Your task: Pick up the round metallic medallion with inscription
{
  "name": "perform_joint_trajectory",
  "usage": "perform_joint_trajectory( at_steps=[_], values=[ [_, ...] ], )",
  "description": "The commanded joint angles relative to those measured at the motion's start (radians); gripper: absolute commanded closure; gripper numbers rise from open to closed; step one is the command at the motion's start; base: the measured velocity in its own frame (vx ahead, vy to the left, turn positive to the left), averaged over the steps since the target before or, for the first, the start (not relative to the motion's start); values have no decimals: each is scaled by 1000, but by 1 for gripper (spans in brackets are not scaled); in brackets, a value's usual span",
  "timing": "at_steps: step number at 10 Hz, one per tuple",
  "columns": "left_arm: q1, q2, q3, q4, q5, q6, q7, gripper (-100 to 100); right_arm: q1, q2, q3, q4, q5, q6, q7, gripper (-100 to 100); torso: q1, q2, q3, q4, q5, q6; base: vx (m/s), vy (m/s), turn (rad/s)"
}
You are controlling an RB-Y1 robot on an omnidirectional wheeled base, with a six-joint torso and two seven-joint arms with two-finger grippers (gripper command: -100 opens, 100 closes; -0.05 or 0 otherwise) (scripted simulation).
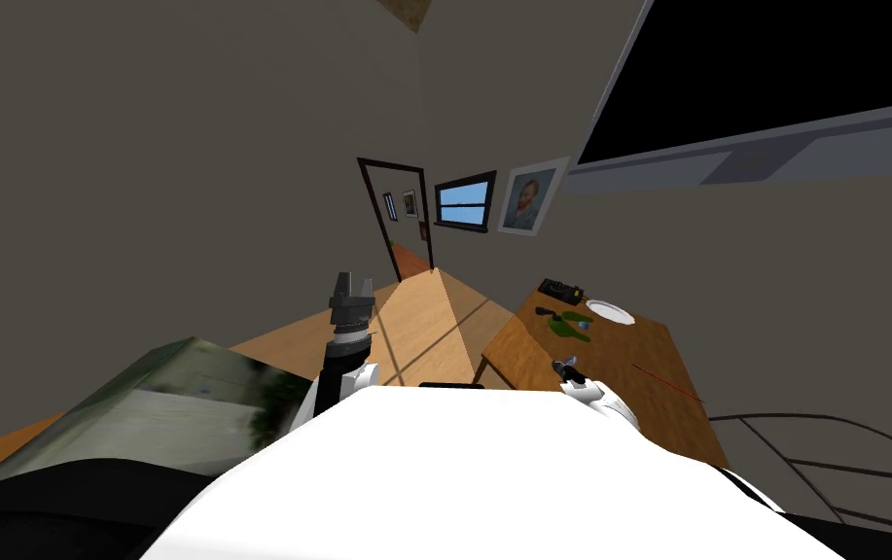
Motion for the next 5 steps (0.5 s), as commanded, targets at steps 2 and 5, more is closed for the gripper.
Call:
perform_joint_trajectory(
  at_steps=[2, 5],
  values=[
    [0, 0, 0, 0, 0, 0, 0, 0, 5, -32, 25, 32, -34, -27, -12, 100, 0, 0, 0, 0, 0, 1, -3, 33, 14],
    [0, 0, 0, 0, 0, 0, 0, 0, 26, -116, 108, 90, -130, -74, -43, 100, 0, 1, 0, 0, 1, 1, -5, 58, 36]
  ],
)
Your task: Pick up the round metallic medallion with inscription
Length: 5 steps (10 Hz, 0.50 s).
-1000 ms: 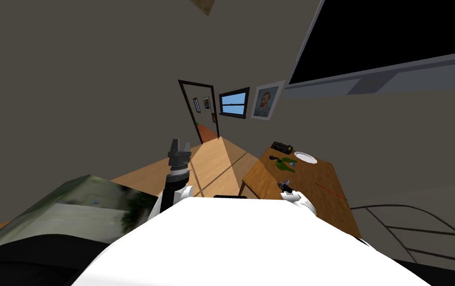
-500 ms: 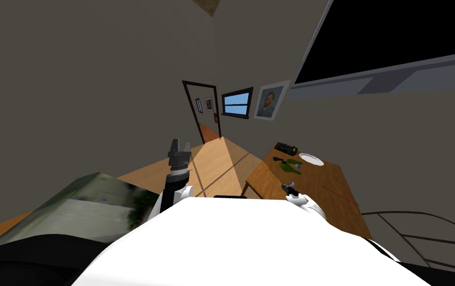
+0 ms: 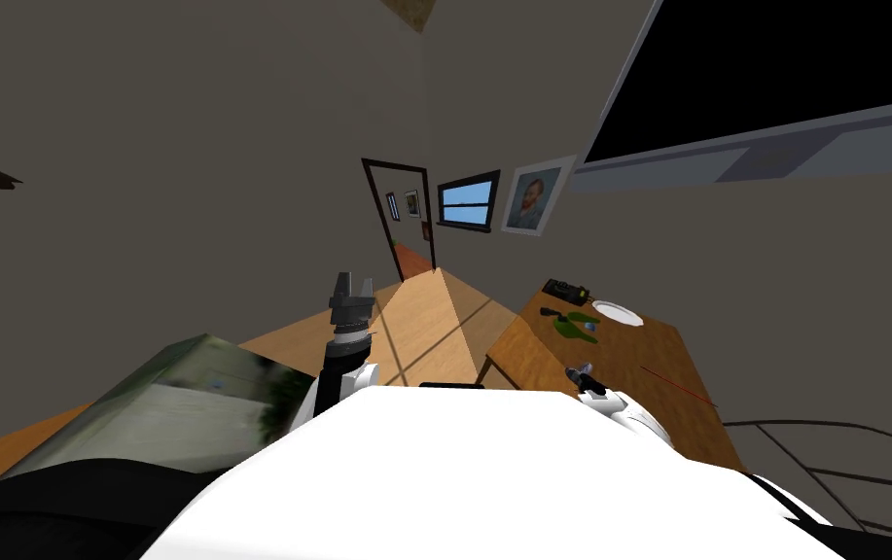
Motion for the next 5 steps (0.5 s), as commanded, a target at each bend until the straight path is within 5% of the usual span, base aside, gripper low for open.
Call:
perform_joint_trajectory(
  at_steps=[1, 2, 5],
  values=[
    [0, 0, 0, 0, 0, 0, 0, 0, -9, -16, 13, 32, -22, -18, -6, 100, 0, 0, 0, 0, 0, 0, 12, 80, 84],
    [0, 0, 0, 0, 0, 0, 0, 0, -2, -44, 41, 51, -57, -34, -16, 100, 0, -2, -1, 0, 0, -1, 26, 66, 80],
    [0, 0, 0, 0, 0, 0, 0, 0, 4, -43, 41, 39, -58, -27, -17, 100, -3, -4, -2, 0, 0, -1, 28, 33, 18]
  ],
)
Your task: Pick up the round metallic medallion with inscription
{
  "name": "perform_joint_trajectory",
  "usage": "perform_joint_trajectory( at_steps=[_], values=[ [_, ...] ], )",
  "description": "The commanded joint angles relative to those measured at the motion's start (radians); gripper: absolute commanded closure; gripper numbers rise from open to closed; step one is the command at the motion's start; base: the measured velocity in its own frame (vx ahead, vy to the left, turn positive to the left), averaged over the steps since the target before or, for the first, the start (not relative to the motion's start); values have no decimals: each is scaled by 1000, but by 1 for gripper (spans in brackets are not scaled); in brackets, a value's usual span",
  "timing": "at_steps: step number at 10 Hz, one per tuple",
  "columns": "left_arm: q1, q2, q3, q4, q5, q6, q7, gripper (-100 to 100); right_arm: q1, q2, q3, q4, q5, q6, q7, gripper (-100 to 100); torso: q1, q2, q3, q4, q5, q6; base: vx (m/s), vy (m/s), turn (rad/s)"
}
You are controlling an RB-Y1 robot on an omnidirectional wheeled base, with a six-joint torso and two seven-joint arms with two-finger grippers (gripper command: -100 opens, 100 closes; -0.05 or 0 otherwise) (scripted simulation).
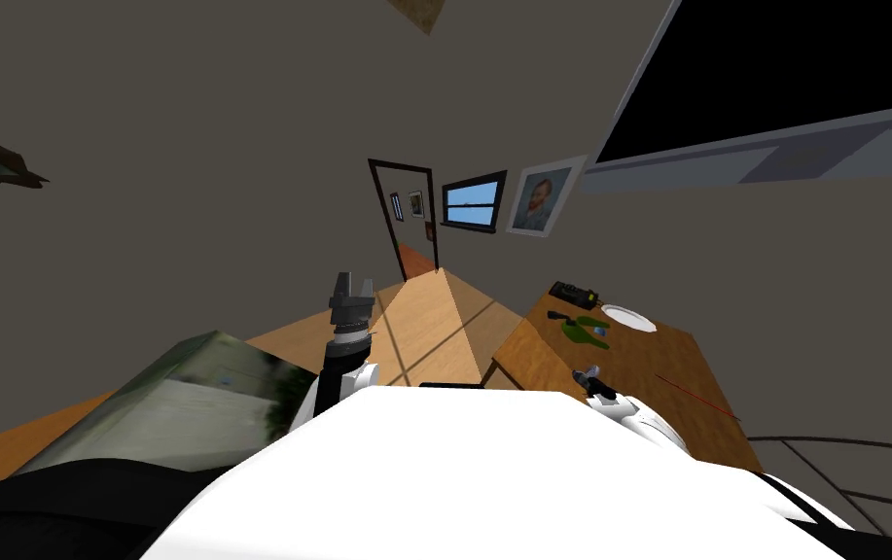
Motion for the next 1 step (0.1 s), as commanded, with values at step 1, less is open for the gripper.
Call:
perform_joint_trajectory(
  at_steps=[1],
  values=[
    [0, 0, 0, 0, 0, 0, 0, 0, 0, 0, 0, 0, 0, 0, 0, 0, 0, 0, 0, 0, 0, 0, 0, 0, 0]
  ],
)
